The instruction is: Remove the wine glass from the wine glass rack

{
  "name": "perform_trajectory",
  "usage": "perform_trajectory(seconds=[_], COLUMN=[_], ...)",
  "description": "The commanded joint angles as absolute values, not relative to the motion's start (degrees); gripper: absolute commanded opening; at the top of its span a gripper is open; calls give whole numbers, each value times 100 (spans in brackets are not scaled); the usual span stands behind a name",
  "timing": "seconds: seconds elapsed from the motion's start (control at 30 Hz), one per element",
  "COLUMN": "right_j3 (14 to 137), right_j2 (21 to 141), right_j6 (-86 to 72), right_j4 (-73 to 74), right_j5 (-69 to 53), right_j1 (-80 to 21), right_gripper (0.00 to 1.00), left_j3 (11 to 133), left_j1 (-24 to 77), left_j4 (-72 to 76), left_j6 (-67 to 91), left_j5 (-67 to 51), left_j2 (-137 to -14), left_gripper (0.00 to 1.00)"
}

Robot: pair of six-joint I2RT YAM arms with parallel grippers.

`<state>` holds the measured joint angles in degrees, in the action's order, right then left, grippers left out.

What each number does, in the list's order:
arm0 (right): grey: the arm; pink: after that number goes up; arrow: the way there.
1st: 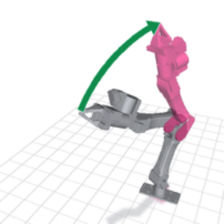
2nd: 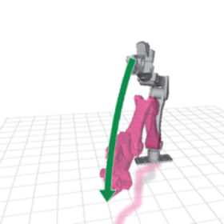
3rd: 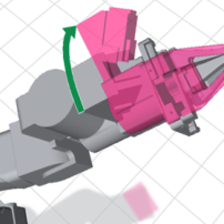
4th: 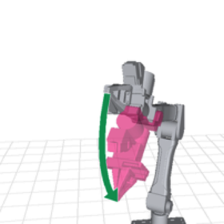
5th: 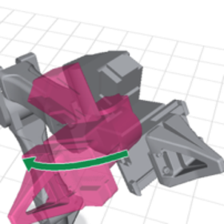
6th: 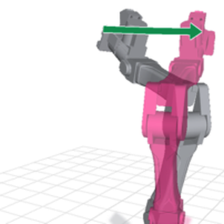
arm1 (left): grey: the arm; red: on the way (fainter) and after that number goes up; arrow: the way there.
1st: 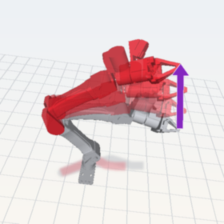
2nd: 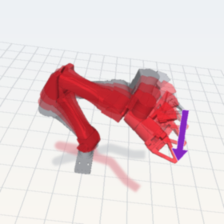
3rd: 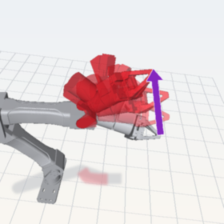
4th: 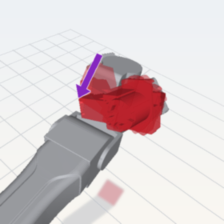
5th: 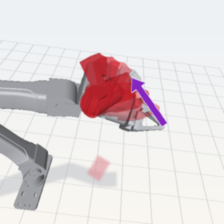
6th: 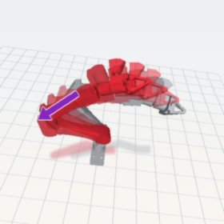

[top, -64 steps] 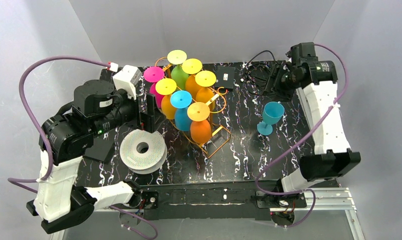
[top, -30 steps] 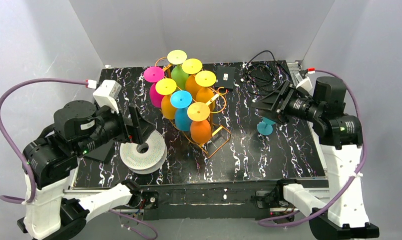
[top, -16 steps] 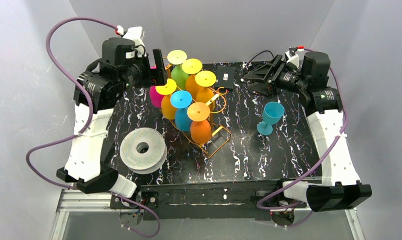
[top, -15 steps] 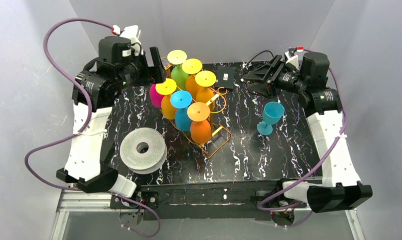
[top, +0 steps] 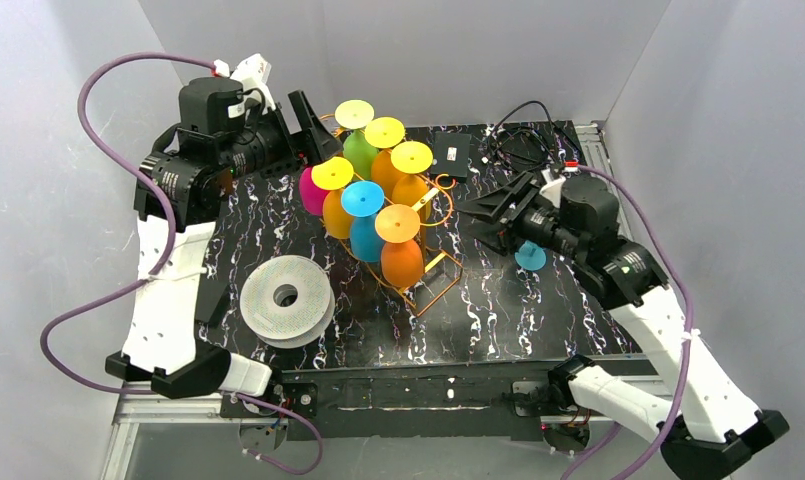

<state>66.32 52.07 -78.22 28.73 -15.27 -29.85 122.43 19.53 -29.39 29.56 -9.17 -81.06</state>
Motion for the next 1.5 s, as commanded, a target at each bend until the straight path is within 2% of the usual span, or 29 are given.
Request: perform_trajectory(seconds=[0.0,0.37,0.83,1.47], right_j3=[6666,6369,6223,6273], right_j2=[5307,5407,5604,5809], right_j6=[-8197,-8469,-8778,-8907], right_j4=[2237,1794,1398,1284], right_j5=[-360,371,948,1267], right_j1=[-3663,-4341,-5129,-5479], right_gripper=[60,54,53,42], left_j3=[12212,12176,12315,12105], left_j1=[1904,1831,1789,1787], left_j4=[-2801,-2799,-2882,-2866], left_j6=[3041,3152,3144,3155], left_j5=[-1182,-1347,-1554,-1573], left_j2=[-7834,-7729,-7686,-7428], left_gripper=[82,83,83,83])
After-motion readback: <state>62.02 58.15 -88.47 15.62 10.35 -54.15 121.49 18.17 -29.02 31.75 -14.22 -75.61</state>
